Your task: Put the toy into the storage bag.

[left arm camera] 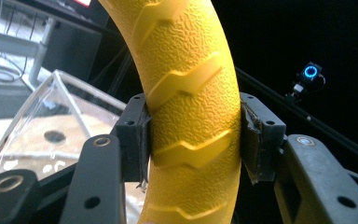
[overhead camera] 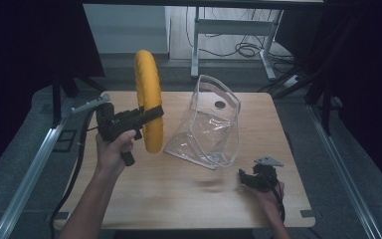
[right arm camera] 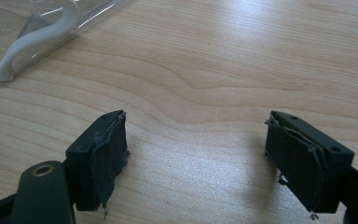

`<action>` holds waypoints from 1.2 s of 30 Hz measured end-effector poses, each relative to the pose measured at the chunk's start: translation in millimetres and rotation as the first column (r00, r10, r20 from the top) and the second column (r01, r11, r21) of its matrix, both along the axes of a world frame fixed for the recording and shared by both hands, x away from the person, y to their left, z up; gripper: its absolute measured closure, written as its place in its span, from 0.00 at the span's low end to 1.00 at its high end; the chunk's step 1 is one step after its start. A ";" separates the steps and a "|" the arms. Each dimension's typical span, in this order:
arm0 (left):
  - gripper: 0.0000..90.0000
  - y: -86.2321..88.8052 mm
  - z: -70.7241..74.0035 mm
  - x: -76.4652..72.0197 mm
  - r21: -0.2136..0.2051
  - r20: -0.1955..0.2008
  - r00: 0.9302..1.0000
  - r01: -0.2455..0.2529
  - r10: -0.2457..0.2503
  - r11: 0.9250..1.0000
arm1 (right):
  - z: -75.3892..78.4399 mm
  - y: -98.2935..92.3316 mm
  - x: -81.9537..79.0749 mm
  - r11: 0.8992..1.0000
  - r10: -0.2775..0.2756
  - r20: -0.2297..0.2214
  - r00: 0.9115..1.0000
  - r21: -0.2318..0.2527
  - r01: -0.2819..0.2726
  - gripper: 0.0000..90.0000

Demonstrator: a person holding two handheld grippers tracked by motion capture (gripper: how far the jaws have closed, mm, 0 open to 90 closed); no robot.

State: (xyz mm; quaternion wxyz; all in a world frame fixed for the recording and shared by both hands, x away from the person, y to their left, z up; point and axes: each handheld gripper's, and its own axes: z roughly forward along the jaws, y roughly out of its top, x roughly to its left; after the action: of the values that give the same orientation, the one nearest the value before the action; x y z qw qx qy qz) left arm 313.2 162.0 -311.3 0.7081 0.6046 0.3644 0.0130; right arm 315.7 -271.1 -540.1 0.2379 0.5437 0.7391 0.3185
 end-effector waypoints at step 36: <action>0.56 -66.4 59.0 21.5 -0.025 0.135 0.990 -0.032 0.035 0.999 | -0.1 -0.1 0.1 1.000 0.000 0.002 1.000 -0.002 0.000 0.24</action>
State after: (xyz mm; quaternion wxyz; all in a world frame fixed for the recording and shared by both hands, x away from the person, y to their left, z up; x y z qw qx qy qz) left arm 334.6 95.7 -252.3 0.7378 0.5880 0.3257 0.0615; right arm 315.8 -271.2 -540.2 0.2392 0.5432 0.7393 0.3181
